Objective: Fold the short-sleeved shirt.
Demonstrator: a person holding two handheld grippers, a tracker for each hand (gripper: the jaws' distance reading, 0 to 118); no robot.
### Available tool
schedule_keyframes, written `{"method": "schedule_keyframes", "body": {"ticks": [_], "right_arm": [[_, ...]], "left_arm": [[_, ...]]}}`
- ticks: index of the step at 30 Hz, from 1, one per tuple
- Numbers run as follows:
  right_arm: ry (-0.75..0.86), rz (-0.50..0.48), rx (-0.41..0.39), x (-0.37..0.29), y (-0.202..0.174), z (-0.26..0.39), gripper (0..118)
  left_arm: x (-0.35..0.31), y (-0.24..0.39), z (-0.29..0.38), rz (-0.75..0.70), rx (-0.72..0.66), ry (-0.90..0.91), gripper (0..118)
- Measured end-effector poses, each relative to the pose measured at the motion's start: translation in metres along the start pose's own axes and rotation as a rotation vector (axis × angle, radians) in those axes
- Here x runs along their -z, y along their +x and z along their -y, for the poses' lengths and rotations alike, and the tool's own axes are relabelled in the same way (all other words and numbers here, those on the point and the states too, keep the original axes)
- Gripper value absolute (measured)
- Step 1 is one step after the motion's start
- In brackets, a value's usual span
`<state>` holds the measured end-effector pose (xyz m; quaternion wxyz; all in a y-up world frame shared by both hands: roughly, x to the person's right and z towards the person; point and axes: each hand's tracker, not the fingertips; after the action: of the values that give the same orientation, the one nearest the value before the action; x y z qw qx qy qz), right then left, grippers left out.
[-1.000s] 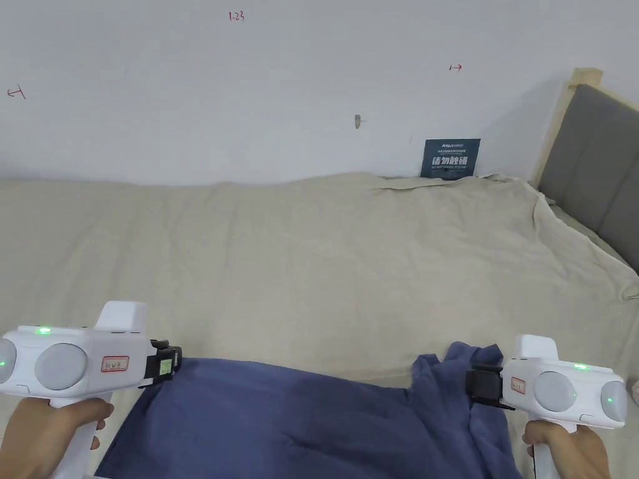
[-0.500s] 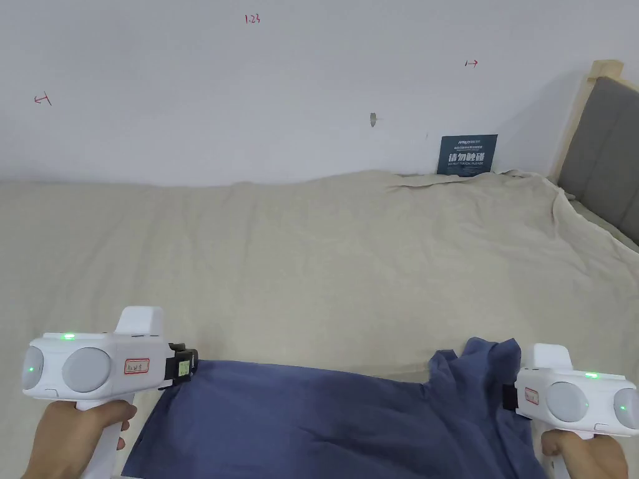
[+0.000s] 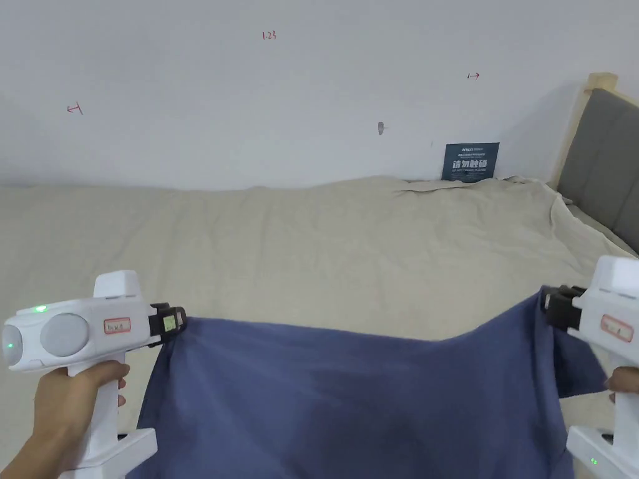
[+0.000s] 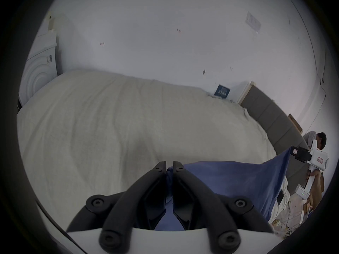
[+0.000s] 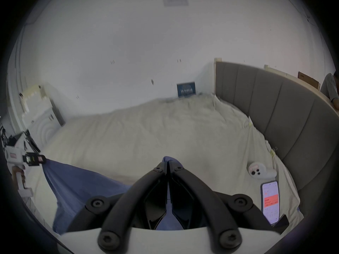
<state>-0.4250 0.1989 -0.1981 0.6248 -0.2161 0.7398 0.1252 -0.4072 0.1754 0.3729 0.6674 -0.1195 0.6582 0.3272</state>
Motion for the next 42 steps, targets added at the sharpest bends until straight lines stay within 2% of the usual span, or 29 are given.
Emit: {"method": "schedule_keyframes", "body": {"ticks": [7, 12, 23, 28, 35, 42], "right_arm": [[0.172, -0.072, -0.002, -0.049, -0.022, -0.065, 0], [0.277, -0.086, -0.018, -0.072, -0.040, -0.116, 0], [0.457, -0.053, -0.062, -0.112, -0.086, -0.218, 0], [0.516, -0.042, -0.050, -0.102, -0.082, -0.266, 0], [0.536, -0.027, -0.062, -0.089, -0.076, -0.272, 0], [0.433, -0.022, -0.056, -0.048, -0.058, -0.218, 0]], "left_arm": [[-0.065, 0.002, -0.056, 0.001, 0.001, 0.186, 2], [-0.102, 0.011, -0.111, -0.014, 0.016, 0.295, 2], [-0.158, 0.033, -0.208, -0.059, 0.067, 0.451, 2], [-0.169, 0.043, -0.239, -0.084, 0.085, 0.495, 2], [-0.152, 0.038, -0.244, -0.101, 0.090, 0.485, 2], [-0.088, 0.019, -0.202, -0.098, 0.073, 0.375, 2]]}}
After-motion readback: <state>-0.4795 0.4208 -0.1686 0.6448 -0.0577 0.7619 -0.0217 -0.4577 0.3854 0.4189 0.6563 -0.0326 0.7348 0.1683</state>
